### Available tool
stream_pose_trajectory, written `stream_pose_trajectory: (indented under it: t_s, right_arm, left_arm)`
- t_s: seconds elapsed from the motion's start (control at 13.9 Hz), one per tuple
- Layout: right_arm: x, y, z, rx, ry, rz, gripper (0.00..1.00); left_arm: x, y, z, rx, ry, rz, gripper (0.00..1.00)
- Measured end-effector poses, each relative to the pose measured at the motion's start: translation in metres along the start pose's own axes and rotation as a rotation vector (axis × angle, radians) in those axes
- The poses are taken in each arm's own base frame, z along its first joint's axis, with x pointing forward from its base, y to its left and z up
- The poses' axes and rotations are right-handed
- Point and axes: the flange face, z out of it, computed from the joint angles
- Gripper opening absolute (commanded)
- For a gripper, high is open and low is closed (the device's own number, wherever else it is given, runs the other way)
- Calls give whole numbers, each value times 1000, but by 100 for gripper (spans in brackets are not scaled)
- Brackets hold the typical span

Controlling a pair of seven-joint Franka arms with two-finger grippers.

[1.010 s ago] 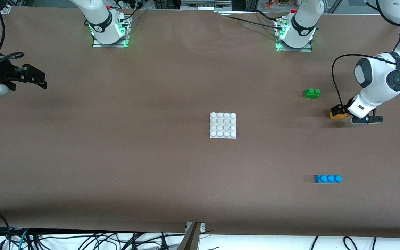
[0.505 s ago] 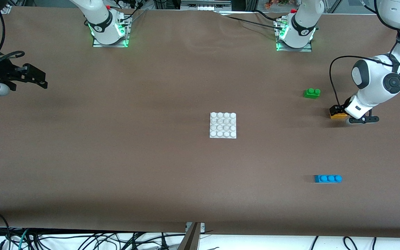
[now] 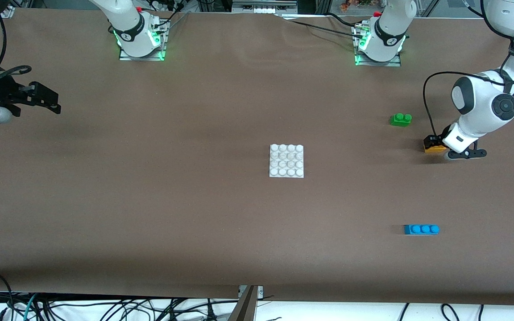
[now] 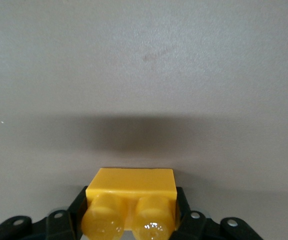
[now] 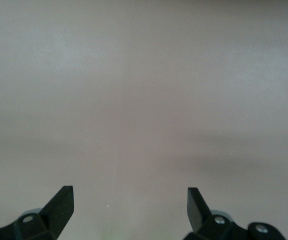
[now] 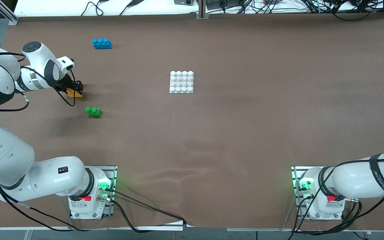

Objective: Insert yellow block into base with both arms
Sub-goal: 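Close the left gripper on the yellow block and lift it, then carry the yellow block over the white base plate with the left gripper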

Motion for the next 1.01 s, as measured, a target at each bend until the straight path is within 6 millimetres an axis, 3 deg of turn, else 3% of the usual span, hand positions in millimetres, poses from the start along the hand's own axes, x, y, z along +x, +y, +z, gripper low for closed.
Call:
stream_pose_trajectory:
  t_s: [0.22, 0.65, 0.87, 1.01]
  right_arm:
    - [0, 1, 0, 0, 0, 1, 100]
    - [0, 1, 0, 0, 0, 2, 100]
    - [0, 1, 0, 0, 1, 2, 100]
    - [0, 1, 0, 0, 1, 3, 100]
  left_arm:
    - [5, 11, -31, -5, -23, 23, 12]
    - [21, 56, -142, -1, -96, 86, 12]
    - [41, 114, -204, 16, -118, 99, 12]
    - [45, 174, -235, 18, -105, 113, 13]
